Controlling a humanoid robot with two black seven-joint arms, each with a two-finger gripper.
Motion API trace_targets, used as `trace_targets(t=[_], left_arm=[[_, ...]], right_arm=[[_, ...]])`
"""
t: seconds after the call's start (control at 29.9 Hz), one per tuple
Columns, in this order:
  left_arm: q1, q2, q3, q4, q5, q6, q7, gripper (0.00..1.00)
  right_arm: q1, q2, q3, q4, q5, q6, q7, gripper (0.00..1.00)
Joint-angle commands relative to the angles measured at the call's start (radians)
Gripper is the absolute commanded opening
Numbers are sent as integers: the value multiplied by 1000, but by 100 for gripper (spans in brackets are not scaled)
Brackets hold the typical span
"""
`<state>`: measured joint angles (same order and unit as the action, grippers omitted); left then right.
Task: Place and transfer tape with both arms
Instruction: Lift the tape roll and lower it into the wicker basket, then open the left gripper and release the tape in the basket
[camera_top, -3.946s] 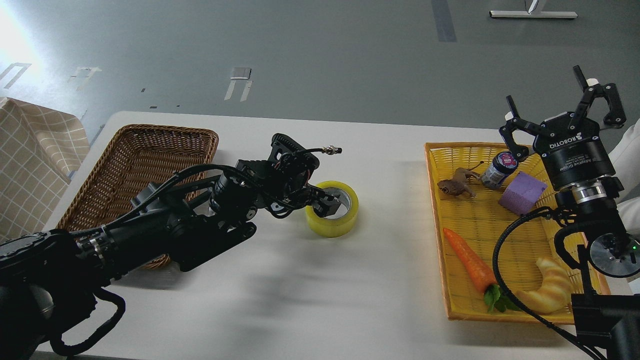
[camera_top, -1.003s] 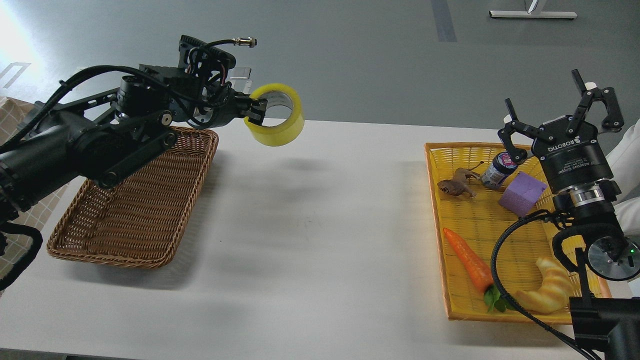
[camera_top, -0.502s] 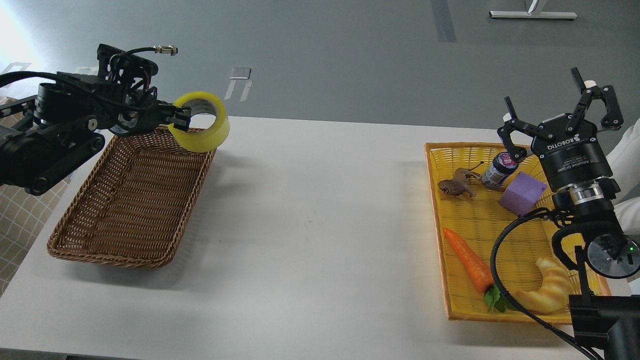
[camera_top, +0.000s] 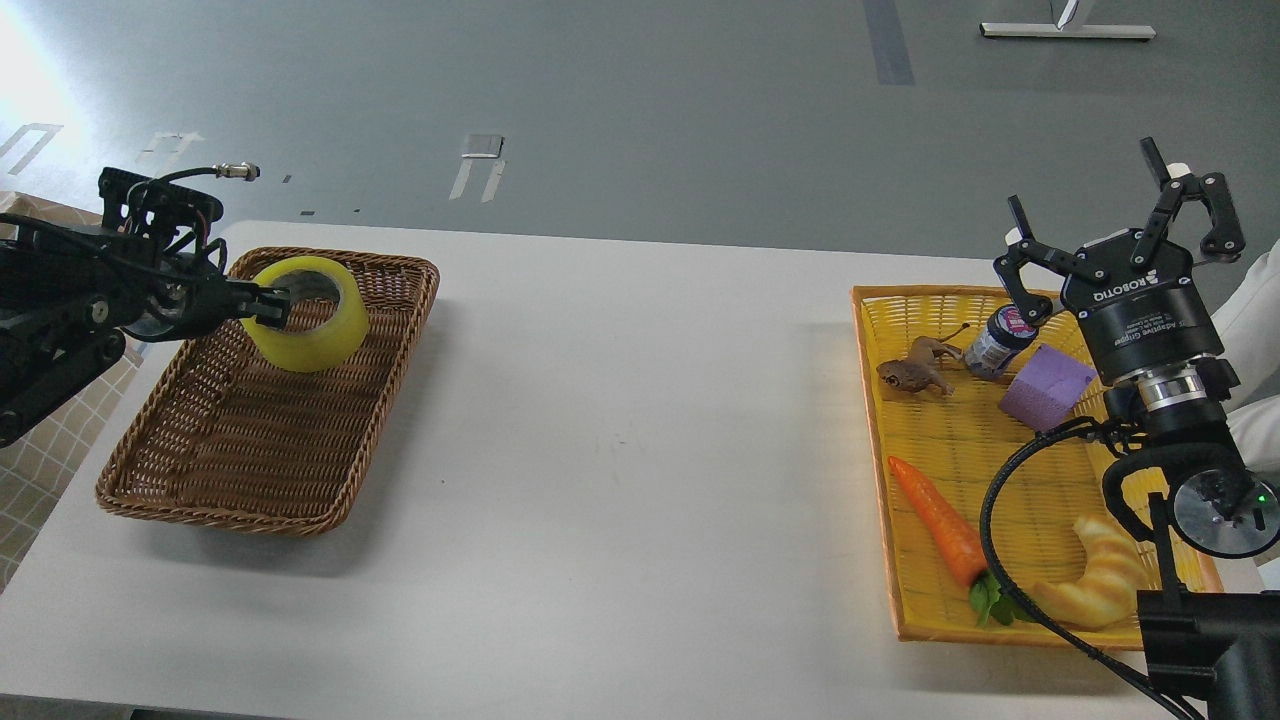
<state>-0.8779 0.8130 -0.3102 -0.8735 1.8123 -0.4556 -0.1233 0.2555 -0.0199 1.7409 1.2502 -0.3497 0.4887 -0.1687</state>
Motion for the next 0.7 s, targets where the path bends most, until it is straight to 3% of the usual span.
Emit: trace_targets(t=[0.0, 0.67], left_arm=[[23, 12, 0, 2, -1, 18, -13, 0], [105, 12, 0, 27, -33, 57, -21, 0]], right_arm=[[-2, 0, 0, 0, 0, 0, 0, 100], [-2, 0, 0, 0, 0, 0, 0, 100]])
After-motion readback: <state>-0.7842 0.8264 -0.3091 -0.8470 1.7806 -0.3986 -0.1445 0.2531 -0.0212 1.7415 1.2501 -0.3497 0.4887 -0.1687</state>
